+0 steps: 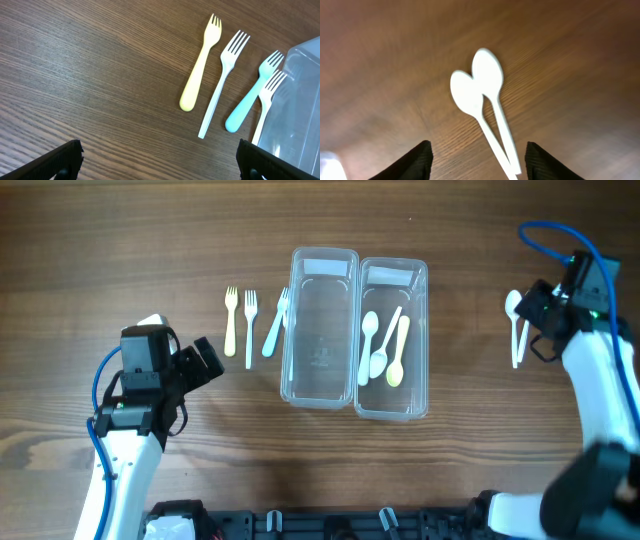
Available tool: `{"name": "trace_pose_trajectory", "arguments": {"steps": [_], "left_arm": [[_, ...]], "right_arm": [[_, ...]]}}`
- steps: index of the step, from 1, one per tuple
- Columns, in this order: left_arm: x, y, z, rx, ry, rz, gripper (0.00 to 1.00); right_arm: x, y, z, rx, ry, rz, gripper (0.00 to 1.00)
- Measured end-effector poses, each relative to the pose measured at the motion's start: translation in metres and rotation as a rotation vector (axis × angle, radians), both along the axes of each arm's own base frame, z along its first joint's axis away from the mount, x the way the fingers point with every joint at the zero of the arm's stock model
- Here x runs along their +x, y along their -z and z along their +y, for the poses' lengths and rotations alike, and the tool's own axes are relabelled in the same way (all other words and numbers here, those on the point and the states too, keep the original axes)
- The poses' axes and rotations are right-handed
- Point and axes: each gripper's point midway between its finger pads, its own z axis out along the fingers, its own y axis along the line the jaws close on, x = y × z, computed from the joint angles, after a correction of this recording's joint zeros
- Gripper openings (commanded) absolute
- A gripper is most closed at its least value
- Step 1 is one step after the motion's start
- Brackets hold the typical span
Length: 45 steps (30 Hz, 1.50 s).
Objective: Pack container
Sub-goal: 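Carry the white spoons with the right gripper into the right container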
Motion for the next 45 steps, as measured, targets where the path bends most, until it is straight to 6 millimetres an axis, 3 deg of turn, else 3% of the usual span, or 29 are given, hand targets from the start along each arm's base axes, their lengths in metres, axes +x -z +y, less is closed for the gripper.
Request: {"name": "trace_pose_trajectory", "arguments": {"steps": [3,8,11,24,28,30,32,34,37,45], "left_arm": [[0.0,0.0,0.0,0.0,0.0,0.0,1.0],[0.0,0.0,0.0,0.0,0.0,0.0,1.0],[0.0,0.0,0.0,0.0,0.0,0.0,1.0],[0.0,0.0,0.0,0.0,0.0,0.0,1.0],[0.0,0.0,0.0,0.0,0.0,0.0,1.0],[0.0,0.0,0.0,0.0,0.0,0.0,1.0],[0.0,0.0,0.0,0.0,0.0,0.0,1.0],[0.0,0.0,0.0,0.0,0.0,0.0,1.0],[0.0,0.0,0.0,0.0,0.0,0.0,1.0],[0.0,0.0,0.0,0.0,0.0,0.0,1.0]], "right_arm": [[0.005,0.041,0.007,0.041,-0.064,0.08,0.57],[0.006,0.078,0.012,0.072,-0.118,0.149,0.57],[0.005,0.087,0.013,0.075,-0.139,0.168,0.57],[0.015,0.086,0.011,0.055,-0.149,0.132,0.57],[0.013,0.096,0.011,0.061,-0.152,0.156,0.56],[0.011,0.103,0.011,0.061,-0.154,0.176,0.49],[0.012,0.103,0.011,0.059,-0.16,0.175,0.37],[0.011,0.104,0.01,0.057,-0.159,0.181,0.18],[0.007,0.105,0.009,0.056,-0.155,0.196,0.04],[-0.015,0.104,0.016,0.137,-0.062,0.278,0.04]]}}
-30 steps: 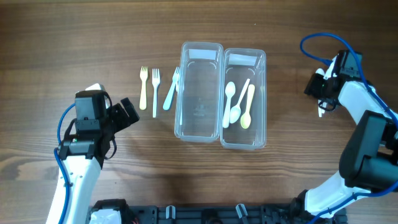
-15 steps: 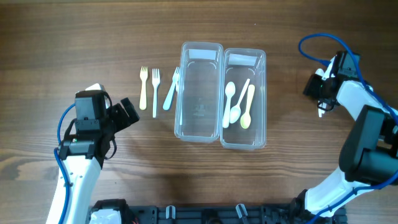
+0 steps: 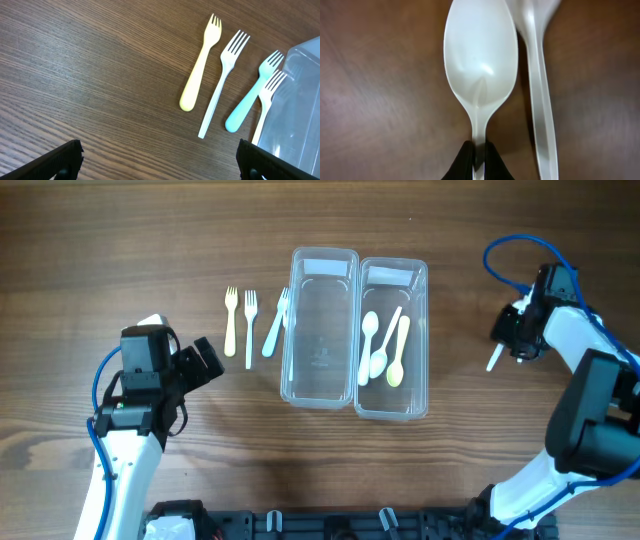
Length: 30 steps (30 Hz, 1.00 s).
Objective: Pack container
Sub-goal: 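Carry the white spoons with the right gripper into the right container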
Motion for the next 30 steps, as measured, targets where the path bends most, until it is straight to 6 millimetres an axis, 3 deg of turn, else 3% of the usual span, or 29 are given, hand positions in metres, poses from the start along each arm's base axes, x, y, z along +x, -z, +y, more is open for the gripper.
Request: {"name": "trace_pose_trajectory", "arguments": {"steps": [4,8,11,13,15,19,25,27,30], "left_arm": [[0.0,0.0,0.0,0.0,0.0,0.0,1.0],[0.0,0.0,0.0,0.0,0.0,0.0,1.0],[0.0,0.0,0.0,0.0,0.0,0.0,1.0],[0.0,0.0,0.0,0.0,0.0,0.0,1.0],[0.0,0.0,0.0,0.0,0.0,0.0,1.0],[0.0,0.0,0.0,0.0,0.0,0.0,1.0],[0.0,0.0,0.0,0.0,0.0,0.0,1.0],[0.0,0.0,0.0,0.0,0.0,0.0,1.0],[0.0,0.0,0.0,0.0,0.0,0.0,1.0]], "right_arm": [[-0.005,-0.022,0.006,0.015,0.029,-0.016,0.04],[0.013,-0.096,0.03,0.003,-0.025,-0.192,0.04],[0.02,-0.162,0.066,0.005,-0.118,-0.359,0.04],[0.016,-0.189,0.092,0.019,-0.181,-0.422,0.04],[0.01,-0.202,0.118,0.041,-0.239,-0.446,0.04],[0.005,-0.191,0.163,0.1,-0.314,-0.409,0.04],[-0.004,-0.113,0.204,0.139,-0.348,-0.225,0.08],[-0.007,-0.091,0.212,0.137,-0.373,-0.172,0.27],[-0.007,-0.088,0.217,0.127,-0.4,-0.17,0.54]]}}
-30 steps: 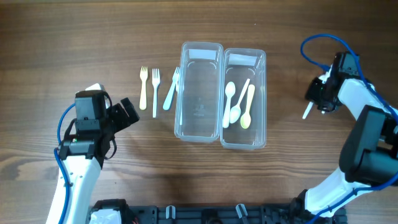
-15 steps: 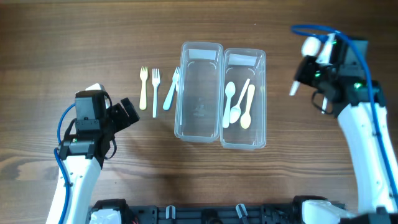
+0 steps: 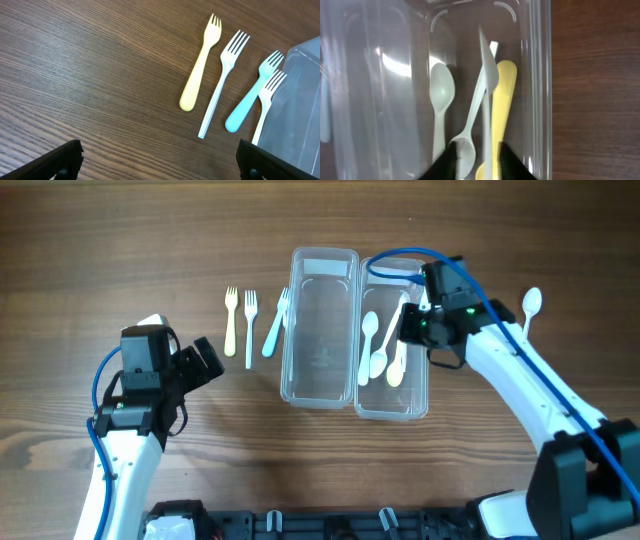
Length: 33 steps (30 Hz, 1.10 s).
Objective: Pack container
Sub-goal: 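Carry the white spoons with the right gripper into the right container, then grasp the last white spoon with the right gripper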
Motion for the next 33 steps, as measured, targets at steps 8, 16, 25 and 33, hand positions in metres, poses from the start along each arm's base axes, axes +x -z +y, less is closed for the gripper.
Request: {"name": "trace_pose_trajectory", "arguments": {"steps": [8,16,25,33], "left_arm": [[0.0,0.0,0.0,0.0,0.0,0.0,1.0],[0.0,0.0,0.0,0.0,0.0,0.001,1.0],[0.0,0.0,0.0,0.0,0.0,0.0,1.0],[0.0,0.0,0.0,0.0,0.0,0.0,1.0]], "right_arm": [[0.031,-0.072,-0.058,-0.051,0.14,-0.236,0.75],[0.033,-0.116,-0.209,-0.161,0.509,-0.362,0.73],[0.029,0.001,-0.277,-0.136,0.612,-0.085,0.75],[0.026,0.076,-0.266,-0.08,0.523,0.073,0.59]]}}
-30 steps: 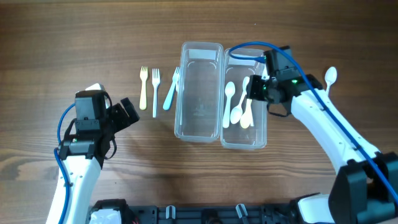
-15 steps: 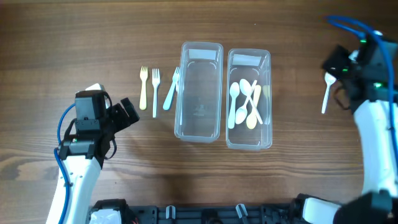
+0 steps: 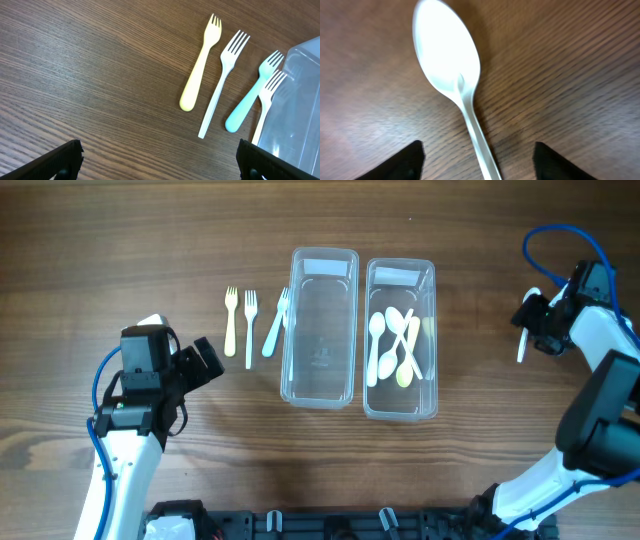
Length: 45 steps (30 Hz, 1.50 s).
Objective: Pack container
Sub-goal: 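Grasp the last white spoon with the right gripper, then drop the white spoon into the right container and withdraw right gripper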
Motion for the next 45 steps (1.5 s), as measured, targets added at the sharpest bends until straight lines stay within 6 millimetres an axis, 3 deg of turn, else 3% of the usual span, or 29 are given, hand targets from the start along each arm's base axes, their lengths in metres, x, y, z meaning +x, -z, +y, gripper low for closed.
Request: {"name": "trace_pose_trajectory", "arguments": {"steps": [3,5,13,18,26,31,33,36,37,39,40,42,45], "left_arm": [[0.0,0.0,0.0,0.0,0.0,0.0,1.0],[0.0,0.0,0.0,0.0,0.0,0.001,1.0],[0.0,0.0,0.0,0.0,0.0,0.0,1.0],[0.0,0.0,0.0,0.0,0.0,0.0,1.0],[0.0,0.0,0.0,0.0,0.0,0.0,1.0],[0.0,0.0,0.0,0.0,0.0,0.0,1.0],[0.0,0.0,0.0,0.0,0.0,0.0,1.0],[0.0,0.0,0.0,0.0,0.0,0.0,1.0],[0.0,0.0,0.0,0.0,0.0,0.0,1.0],[0.0,0.0,0.0,0.0,0.0,0.0,1.0],[0.0,0.0,0.0,0.0,0.0,0.0,1.0],[0.0,0.0,0.0,0.0,0.0,0.0,1.0],[0.0,0.0,0.0,0.0,0.0,0.0,1.0]], "right_arm": [[-0.002,0.009,0.002,0.009,-0.015,0.02,0.47],[-0.002,0.009,0.003,0.012,-0.023,0.02,0.3],[-0.009,0.012,0.006,0.024,-0.036,0.051,0.22],[-0.018,0.014,0.006,0.019,-0.032,0.093,0.04],[-0.036,0.014,0.007,0.032,0.012,0.179,0.04],[-0.051,0.003,0.013,0.048,0.057,0.24,0.04],[-0.046,-0.015,0.021,0.044,0.044,0.22,0.04],[-0.027,-0.059,0.041,0.017,-0.015,0.12,0.04],[-0.01,-0.102,0.062,-0.01,-0.075,0.002,0.04],[-0.003,-0.14,0.089,-0.034,-0.146,-0.101,0.04],[-0.002,-0.166,0.112,-0.043,-0.204,-0.167,0.04],[-0.003,-0.193,0.148,-0.044,-0.294,-0.245,0.04],[-0.007,-0.202,0.185,-0.025,-0.389,-0.273,0.04]]}}
